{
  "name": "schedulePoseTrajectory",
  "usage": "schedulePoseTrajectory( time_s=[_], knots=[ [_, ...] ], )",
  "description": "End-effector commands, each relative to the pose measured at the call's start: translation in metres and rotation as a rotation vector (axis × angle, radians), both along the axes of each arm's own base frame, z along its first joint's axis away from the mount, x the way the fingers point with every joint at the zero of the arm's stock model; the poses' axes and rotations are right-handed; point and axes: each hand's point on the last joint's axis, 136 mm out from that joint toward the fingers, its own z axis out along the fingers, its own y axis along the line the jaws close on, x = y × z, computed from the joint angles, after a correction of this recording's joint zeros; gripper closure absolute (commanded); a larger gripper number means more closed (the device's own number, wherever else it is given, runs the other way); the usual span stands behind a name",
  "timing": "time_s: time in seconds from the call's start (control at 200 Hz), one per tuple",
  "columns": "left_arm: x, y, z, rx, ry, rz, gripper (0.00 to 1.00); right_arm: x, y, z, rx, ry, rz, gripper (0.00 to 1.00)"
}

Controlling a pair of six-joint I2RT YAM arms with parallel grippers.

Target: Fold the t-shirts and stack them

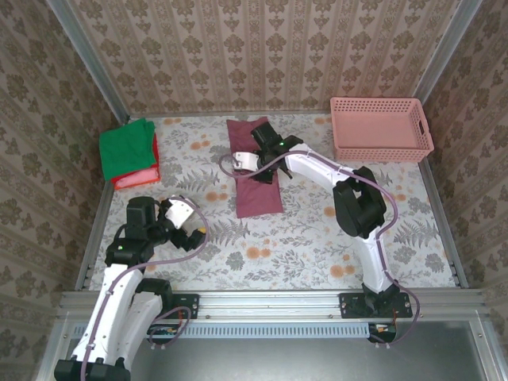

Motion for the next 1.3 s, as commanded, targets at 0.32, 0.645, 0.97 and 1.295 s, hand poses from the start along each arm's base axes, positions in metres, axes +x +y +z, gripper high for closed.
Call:
schedulePoseTrajectory(
  time_s=[0.32,0.645,0.97,1.295],
  knots=[
    [0.0,-0.006,0.003,-0.021,-0.029,-0.042,0.0,0.016,0.004,-0.019,-0.018,0.003,0.005,1.0],
    [0.0,-0.006,0.002,-0.026,-0.026,-0.044,0.0,0.034,0.002,-0.036,-0.034,-0.02,-0.039,1.0],
    [0.0,-0.008,0.005,-0.041,-0.025,-0.048,0.0,0.051,-0.004,0.019,0.019,-0.168,-0.139,0.27],
    [-0.001,-0.011,0.007,-0.056,-0.035,-0.062,0.0,-0.022,-0.01,0.045,0.139,-0.254,-0.046,0.22]
  ],
)
